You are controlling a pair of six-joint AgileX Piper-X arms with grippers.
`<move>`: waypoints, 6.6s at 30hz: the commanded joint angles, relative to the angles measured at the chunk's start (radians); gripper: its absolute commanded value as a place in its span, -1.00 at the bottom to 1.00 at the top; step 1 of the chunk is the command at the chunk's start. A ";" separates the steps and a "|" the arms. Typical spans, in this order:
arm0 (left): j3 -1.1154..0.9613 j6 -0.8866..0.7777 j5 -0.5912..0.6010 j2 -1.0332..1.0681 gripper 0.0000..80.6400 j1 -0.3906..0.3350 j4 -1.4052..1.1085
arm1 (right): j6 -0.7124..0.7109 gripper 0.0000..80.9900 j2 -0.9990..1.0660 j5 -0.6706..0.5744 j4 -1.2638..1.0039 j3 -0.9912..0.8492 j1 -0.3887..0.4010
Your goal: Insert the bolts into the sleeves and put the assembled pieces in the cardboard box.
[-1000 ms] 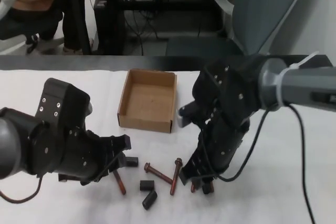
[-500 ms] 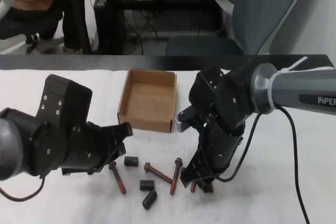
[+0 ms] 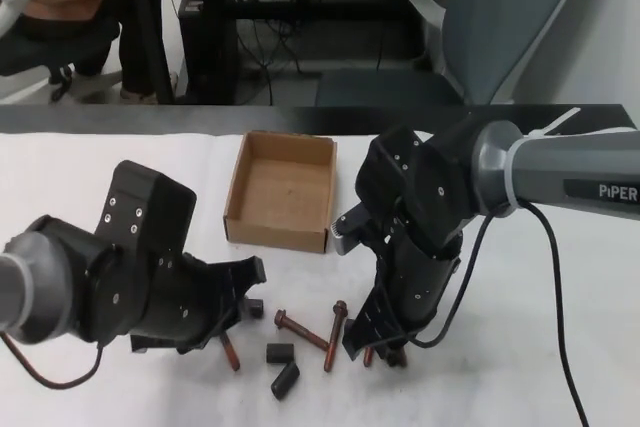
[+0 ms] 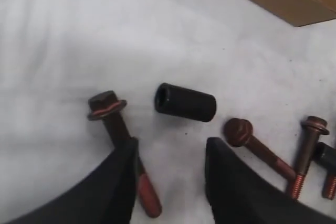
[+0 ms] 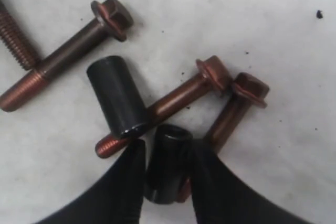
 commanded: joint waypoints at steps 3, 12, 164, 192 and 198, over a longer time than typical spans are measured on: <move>-0.009 -0.003 -0.072 -0.001 -0.02 -0.004 0.082 | -0.009 -0.36 0.052 0.001 0.007 0.019 -0.003; -0.060 -0.003 -0.150 0.067 -0.02 -0.002 0.103 | -0.009 -0.36 0.052 -0.054 0.057 0.019 -0.003; -0.349 1.687 -0.120 0.271 0.57 -0.061 0.347 | 0.031 -0.25 0.354 -0.178 -0.254 -0.648 -0.059; -0.413 1.680 -0.079 0.335 -0.24 -0.096 0.388 | 0.048 0.28 0.005 -0.007 0.424 -0.344 -0.087; -0.413 1.622 -0.145 0.335 -0.95 -0.111 0.412 | 0.110 0.28 0.005 -0.052 0.234 -0.140 -0.087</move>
